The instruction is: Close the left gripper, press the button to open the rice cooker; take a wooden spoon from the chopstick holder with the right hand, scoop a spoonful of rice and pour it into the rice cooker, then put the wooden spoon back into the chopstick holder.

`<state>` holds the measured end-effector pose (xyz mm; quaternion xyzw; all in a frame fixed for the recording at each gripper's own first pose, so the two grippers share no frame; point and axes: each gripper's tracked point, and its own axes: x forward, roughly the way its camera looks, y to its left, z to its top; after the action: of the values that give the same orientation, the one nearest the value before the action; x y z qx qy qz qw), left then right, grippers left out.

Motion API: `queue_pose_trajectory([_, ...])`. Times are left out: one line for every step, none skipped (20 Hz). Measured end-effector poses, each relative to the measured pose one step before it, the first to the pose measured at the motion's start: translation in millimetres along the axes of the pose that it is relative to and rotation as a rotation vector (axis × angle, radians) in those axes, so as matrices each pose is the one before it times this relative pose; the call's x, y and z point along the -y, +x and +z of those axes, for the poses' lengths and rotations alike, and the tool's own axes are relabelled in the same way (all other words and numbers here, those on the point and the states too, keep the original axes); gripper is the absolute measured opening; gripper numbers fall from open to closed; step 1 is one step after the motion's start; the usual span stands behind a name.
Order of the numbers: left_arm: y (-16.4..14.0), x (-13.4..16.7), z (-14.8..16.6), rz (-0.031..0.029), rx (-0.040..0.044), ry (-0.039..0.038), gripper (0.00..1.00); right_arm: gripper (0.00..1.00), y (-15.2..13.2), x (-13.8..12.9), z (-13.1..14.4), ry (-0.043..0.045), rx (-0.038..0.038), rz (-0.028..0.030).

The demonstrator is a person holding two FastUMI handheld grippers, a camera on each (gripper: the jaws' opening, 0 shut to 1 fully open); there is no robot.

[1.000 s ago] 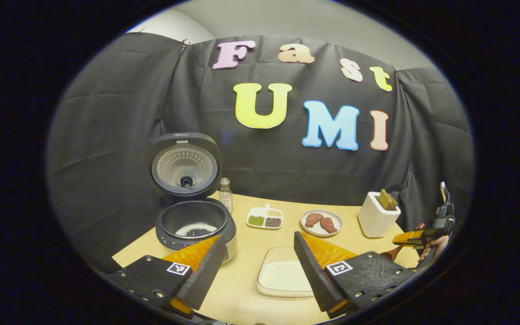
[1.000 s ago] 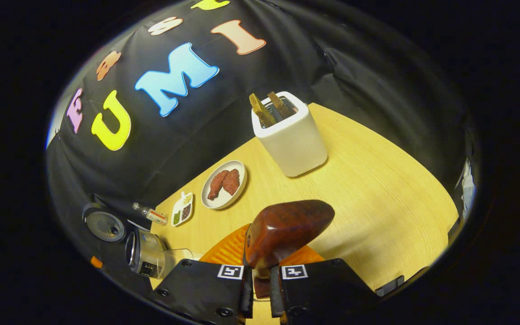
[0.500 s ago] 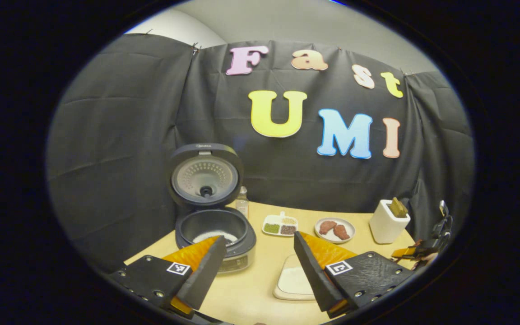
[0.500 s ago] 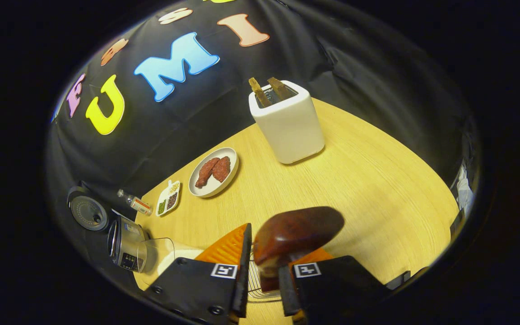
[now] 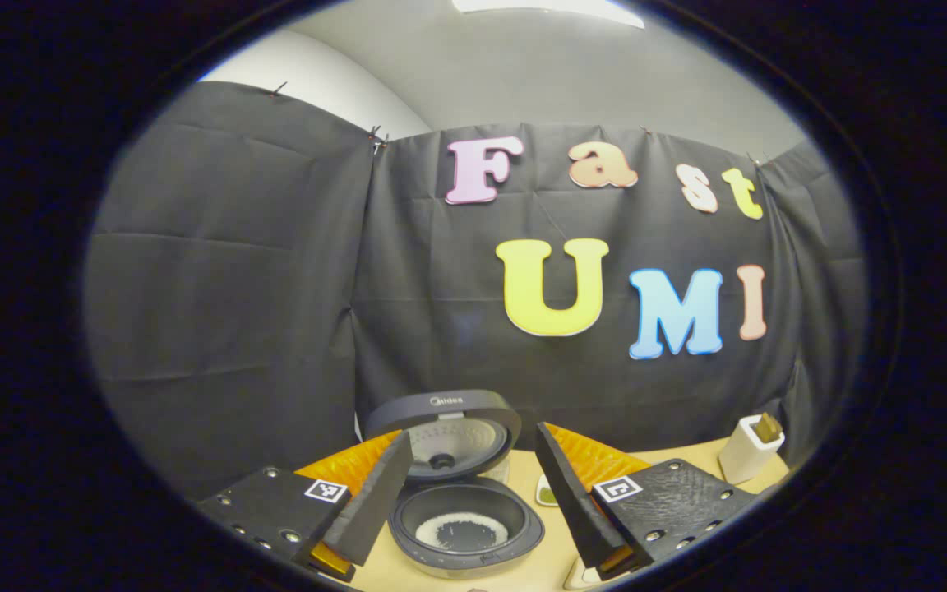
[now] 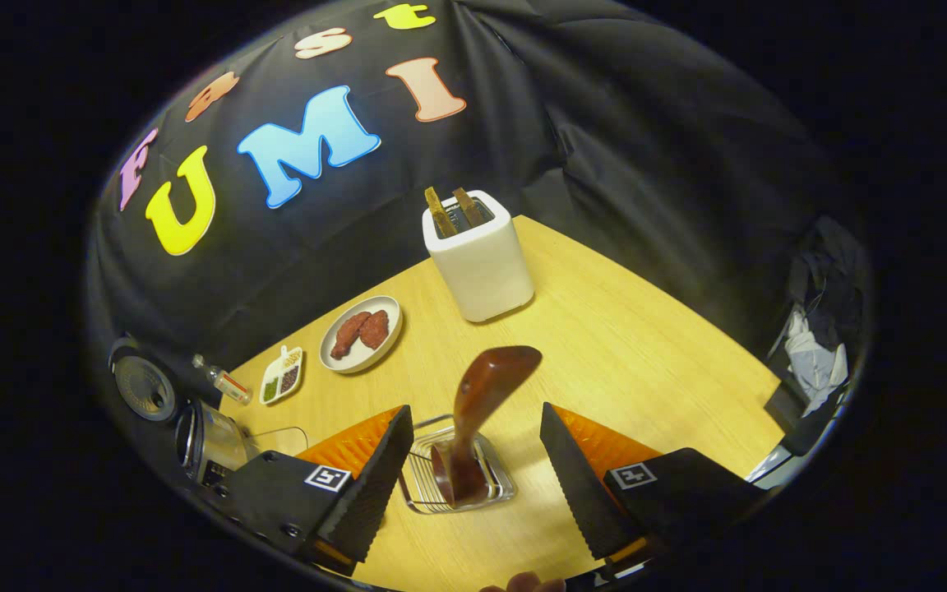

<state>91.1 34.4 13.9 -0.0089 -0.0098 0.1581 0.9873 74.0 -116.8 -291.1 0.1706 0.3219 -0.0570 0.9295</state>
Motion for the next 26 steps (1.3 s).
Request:
queue_pose_trajectory([15.96, -8.05, 9.69, 0.00273, 0.00125, -0.02308, 0.91, 0.98, -6.92, 3.53, -3.17, -0.01683, 0.00605, -0.02176])
queue_pose_trajectory([15.62, -9.47, 7.01, 0.00691, 0.00565, -0.02219, 0.90, 0.98, -7.45, 1.16, -1.99, -0.00676, 0.00670, -0.01727])
queue_pose_trajectory([16.35, -8.96, 7.55, 0.01086, 0.00454, -0.02446, 0.90, 0.98, -7.44, 1.16, -2.91, 0.00489, 0.00190, -0.01834])
queue_pose_trajectory([16.94, -6.75, 4.84, 0.00745, 0.00158, -0.03726, 0.90, 0.98, -5.66, 1.37, -1.66, 0.01649, 0.00696, -0.02732])
queue_pose_trajectory([17.14, -4.17, 4.21, -0.00241, -0.00249, -0.04657, 0.90, 0.98, -5.94, -0.03, -0.43, 0.01844, 0.01338, -0.02004])
queue_pose_trajectory([16.61, -3.28, 0.96, 0.00044, -0.01050, -0.04124, 0.90, 0.98, -7.25, -2.53, 0.68, 0.01853, 0.01587, -0.01016])
queue_pose_trajectory([17.30, -5.86, -0.06, 0.00225, -0.00307, -0.02438, 0.93, 0.98, -6.85, -3.06, -0.35, 0.01123, 0.01591, -0.00469])
queue_pose_trajectory([16.17, -5.83, -1.96, 0.00711, -0.00113, -0.00219, 0.93, 0.98, -6.56, -3.63, 0.37, -0.00226, 0.01349, -0.00132])
queue_pose_trajectory([15.32, -4.56, -3.95, 0.00542, -0.00914, 0.01478, 0.93, 0.98, -5.77, -2.66, -0.72, -0.01507, 0.01153, -0.00275])
queue_pose_trajectory([13.55, -3.20, -6.26, 0.00197, -0.01674, 0.02087, 0.92, 0.98, -5.88, -2.94, -0.44, -0.01995, 0.00866, -0.00472])
queue_pose_trajectory([13.10, -0.82, -7.93, -0.00187, -0.02284, 0.01666, 0.91, 0.98, -5.71, -3.44, -0.04, -0.01945, 0.00581, -0.00290])
queue_pose_trajectory([10.88, 0.64, -9.14, -0.00563, -0.02576, 0.01125, 0.90, 0.98, -6.25, -4.09, 0.48, -0.01554, 0.00435, -0.00212])
queue_pose_trajectory([9.90, -0.44, -8.98, 0.00228, -0.02141, 0.01016, 0.93, 0.98, -6.67, -4.80, 0.66, -0.01174, 0.00510, 0.00386])
queue_pose_trajectory([12.74, -4.12, -15.38, -0.00073, -0.01869, 0.00369, 0.93, 0.98, -7.44, -5.48, 1.55, -0.01030, 0.00641, 0.00482])
queue_pose_trajectory([6.72, 3.13, -5.14, -0.00635, -0.01588, -0.01122, 0.93, 0.98, -5.52, -3.85, 1.68, -0.01191, 0.00750, 0.00282])
queue_pose_trajectory([7.75, 0.18, -3.48, -0.00472, -0.01480, -0.01830, 0.91, 0.98, -5.89, -4.01, 1.79, -0.01059, 0.00163, -0.00190])
queue_pose_trajectory([5.61, -1.40, -9.60, 0.00529, -0.02083, -0.01255, 0.91, 0.98, -5.42, -4.65, 1.04, -0.01115, 0.00023, 0.00288])
queue_pose_trajectory([4.15, -0.52, -8.51, 0.01224, -0.02196, 0.00082, 0.93, 0.98, -5.16, -6.51, 3.15, -0.01442, 0.00599, 0.00717])
queue_pose_trajectory([2.91, -1.39, -4.16, 0.02130, -0.01151, 0.02645, 0.93, 0.99, -4.27, -5.37, 5.18, -0.02100, 0.01287, 0.00630])
queue_pose_trajectory([5.53, 0.78, -5.11, 0.01804, 0.00200, 0.04002, 0.92, 0.98, -3.43, -5.06, 5.91, -0.02340, 0.01843, 0.00396])
queue_pose_trajectory([-2.41, 0.48, -2.44, 0.01420, -0.00201, 0.02626, 0.92, 0.98, -2.00, -5.38, 5.07, -0.02180, 0.01999, 0.01035])
queue_pose_trajectory([-3.72, -0.14, -5.89, 0.01708, -0.01872, 0.02159, 0.92, 0.98, -1.12, -5.74, 3.78, -0.01429, 0.01006, 0.01584])
queue_pose_trajectory([-3.29, 0.70, -3.99, 0.01227, -0.00942, 0.02812, 0.96, 0.98, 0.14, -5.92, 1.84, -0.01228, 0.00917, 0.02223])
queue_pose_trajectory([-7.50, 2.64, -5.84, 0.00305, -0.00995, 0.02175, 0.94, 0.98, 2.97, -5.08, 4.31, -0.01356, 0.01643, 0.02135])
queue_pose_trajectory([-9.04, 2.58, -4.35, 0.00348, -0.00649, -0.00526, 0.94, 0.98, 3.93, -4.04, 2.96, -0.01879, 0.01681, 0.02685])
queue_pose_trajectory([-7.79, 3.24, -6.69, -0.00375, -0.01934, -0.00655, 0.94, 0.98, 4.48, -3.43, 0.60, -0.02394, 0.00510, 0.02747])
